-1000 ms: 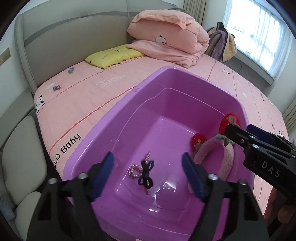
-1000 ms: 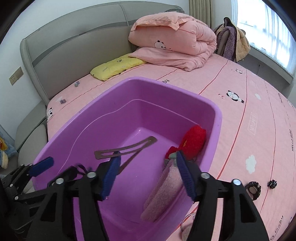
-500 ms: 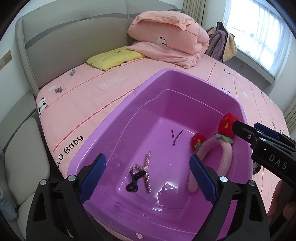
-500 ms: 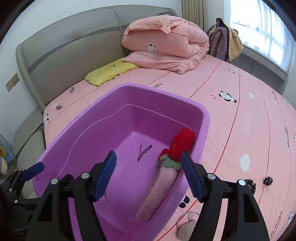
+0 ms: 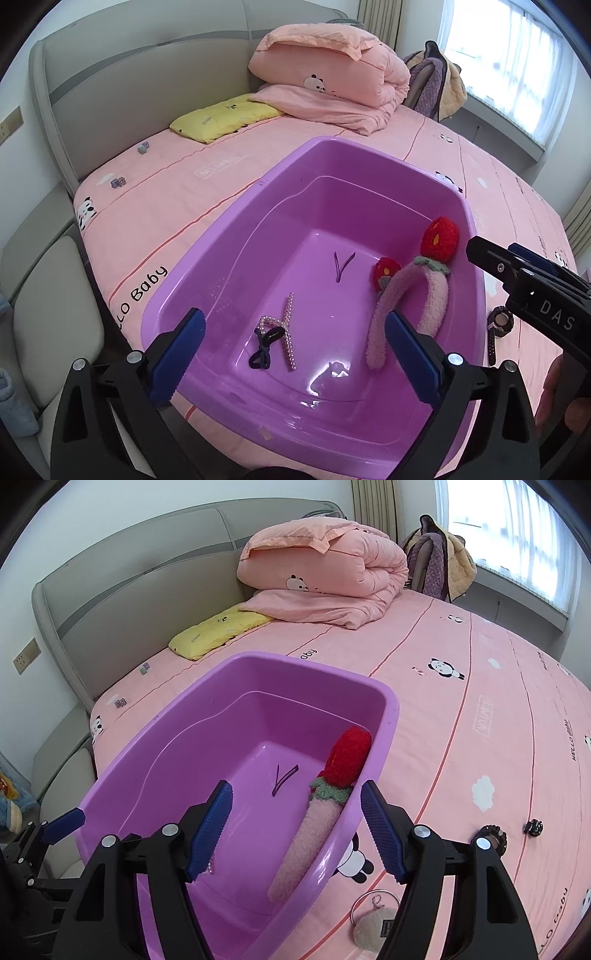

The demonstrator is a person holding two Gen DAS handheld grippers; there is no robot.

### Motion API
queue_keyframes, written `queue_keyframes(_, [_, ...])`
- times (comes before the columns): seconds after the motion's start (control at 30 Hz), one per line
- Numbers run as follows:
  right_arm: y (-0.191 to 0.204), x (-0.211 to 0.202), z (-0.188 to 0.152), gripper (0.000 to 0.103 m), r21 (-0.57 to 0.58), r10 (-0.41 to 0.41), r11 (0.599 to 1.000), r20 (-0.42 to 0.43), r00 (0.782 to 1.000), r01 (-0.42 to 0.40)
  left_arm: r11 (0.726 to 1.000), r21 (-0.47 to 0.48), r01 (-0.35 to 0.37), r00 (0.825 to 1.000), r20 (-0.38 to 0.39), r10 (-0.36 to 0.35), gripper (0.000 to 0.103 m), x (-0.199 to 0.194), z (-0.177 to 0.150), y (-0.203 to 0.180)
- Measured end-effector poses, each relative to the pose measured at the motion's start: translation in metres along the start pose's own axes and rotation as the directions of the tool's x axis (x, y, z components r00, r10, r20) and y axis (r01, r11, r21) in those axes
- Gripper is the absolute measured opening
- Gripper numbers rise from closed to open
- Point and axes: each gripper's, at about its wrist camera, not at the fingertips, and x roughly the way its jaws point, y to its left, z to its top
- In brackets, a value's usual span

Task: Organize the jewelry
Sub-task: 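Open the left tool to drop the bow while the right tool releases the hair clip into the tub, then move the left tool to the grey fluffy pouch while the right tool approaches the silver bangle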

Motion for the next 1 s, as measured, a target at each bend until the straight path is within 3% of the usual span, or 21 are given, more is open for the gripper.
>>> queue_keyframes(0.5, [-0.038,-0.052,-0.047,0.069,0.051,-0.028,0.998,0.034,0.999,0.026,0.998,0.063,0.026,1.0,0.001,-0.026,0.096,-0.03,-0.015,-0.029])
queue_keyframes(0.77, [-0.07,-0.094,-0.094,0.069,0.131,-0.045,0.991,0.078,0.996,0.034,0.992,0.105,0.076,0.997,0.019,-0.078,0.097,-0.052,-0.028,-0.055])
queue_keyframes(1.0, [-0.1,-0.138,-0.135,0.071,0.189,-0.123,0.977,0.127,0.984,0.098,0.977,0.166,0.137,0.99,0.021,-0.142,0.097,-0.071,-0.052,-0.088])
